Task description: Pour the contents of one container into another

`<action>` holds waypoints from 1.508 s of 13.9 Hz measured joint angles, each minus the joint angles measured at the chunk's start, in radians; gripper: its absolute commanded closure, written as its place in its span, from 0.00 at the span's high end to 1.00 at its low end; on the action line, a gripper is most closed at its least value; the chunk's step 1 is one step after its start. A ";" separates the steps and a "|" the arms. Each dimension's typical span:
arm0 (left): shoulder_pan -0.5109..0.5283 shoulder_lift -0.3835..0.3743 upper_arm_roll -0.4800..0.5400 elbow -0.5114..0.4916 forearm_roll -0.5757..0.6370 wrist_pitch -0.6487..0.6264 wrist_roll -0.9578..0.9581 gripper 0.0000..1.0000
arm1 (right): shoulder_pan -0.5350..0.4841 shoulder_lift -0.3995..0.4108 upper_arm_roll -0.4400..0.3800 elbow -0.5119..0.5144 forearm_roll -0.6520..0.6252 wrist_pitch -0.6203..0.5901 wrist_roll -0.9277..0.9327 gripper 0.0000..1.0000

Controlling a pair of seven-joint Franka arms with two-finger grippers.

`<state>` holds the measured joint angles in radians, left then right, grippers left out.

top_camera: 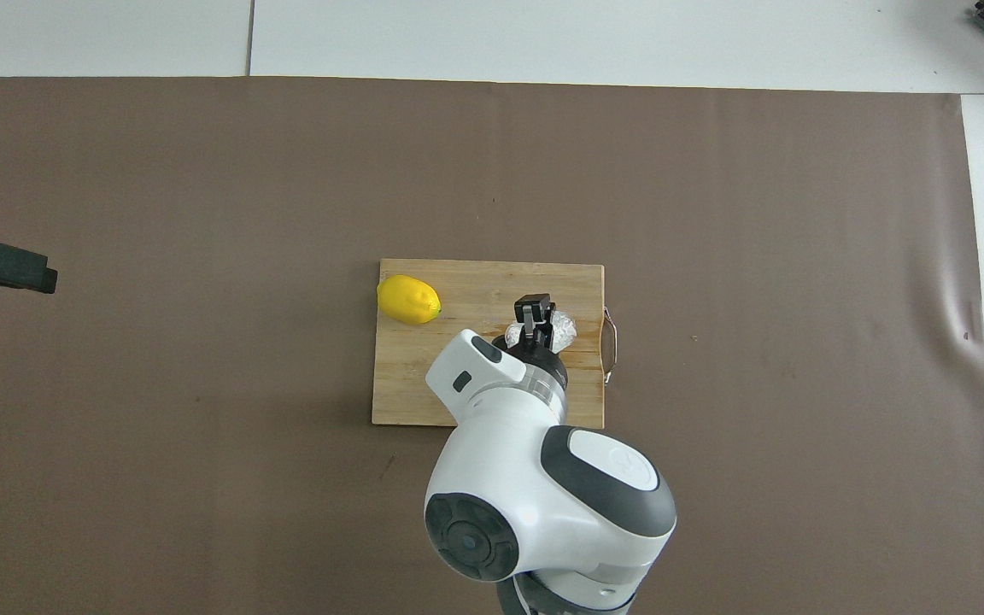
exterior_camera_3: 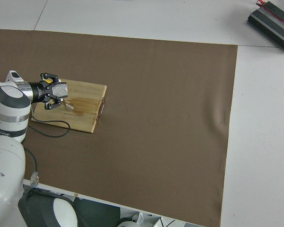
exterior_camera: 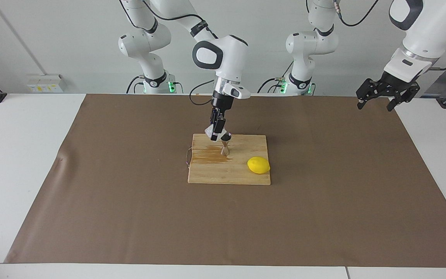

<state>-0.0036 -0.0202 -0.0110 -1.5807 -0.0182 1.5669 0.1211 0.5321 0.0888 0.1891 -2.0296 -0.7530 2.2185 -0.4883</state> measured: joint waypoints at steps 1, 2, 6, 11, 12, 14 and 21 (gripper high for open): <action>0.000 0.000 0.000 0.000 0.000 0.000 0.000 1.00 | 0.000 0.000 0.000 0.000 0.000 0.000 0.002 0.35; 0.000 0.000 0.000 0.000 0.000 0.000 0.000 1.00 | 0.000 0.000 0.000 0.000 0.000 0.000 0.010 0.35; 0.000 0.000 0.000 0.000 0.000 0.000 0.000 1.00 | -0.001 0.000 0.000 0.003 0.000 0.001 0.036 0.35; 0.000 0.000 0.000 0.000 0.000 0.000 0.000 1.00 | -0.002 0.000 0.000 0.008 0.015 0.001 0.051 0.35; 0.000 0.000 0.000 0.000 0.000 0.000 0.000 1.00 | -0.002 0.000 0.000 0.010 0.018 0.001 0.051 0.35; 0.000 0.000 0.000 0.000 0.000 0.000 0.000 1.00 | -0.002 0.000 0.000 0.013 0.041 0.001 0.052 0.35; 0.000 0.000 0.000 0.000 0.000 0.000 0.000 1.00 | -0.004 -0.003 0.000 0.021 0.148 0.002 0.052 0.35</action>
<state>-0.0036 -0.0202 -0.0110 -1.5807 -0.0182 1.5669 0.1211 0.5278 0.0855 0.1891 -2.0089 -0.6053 2.2203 -0.4362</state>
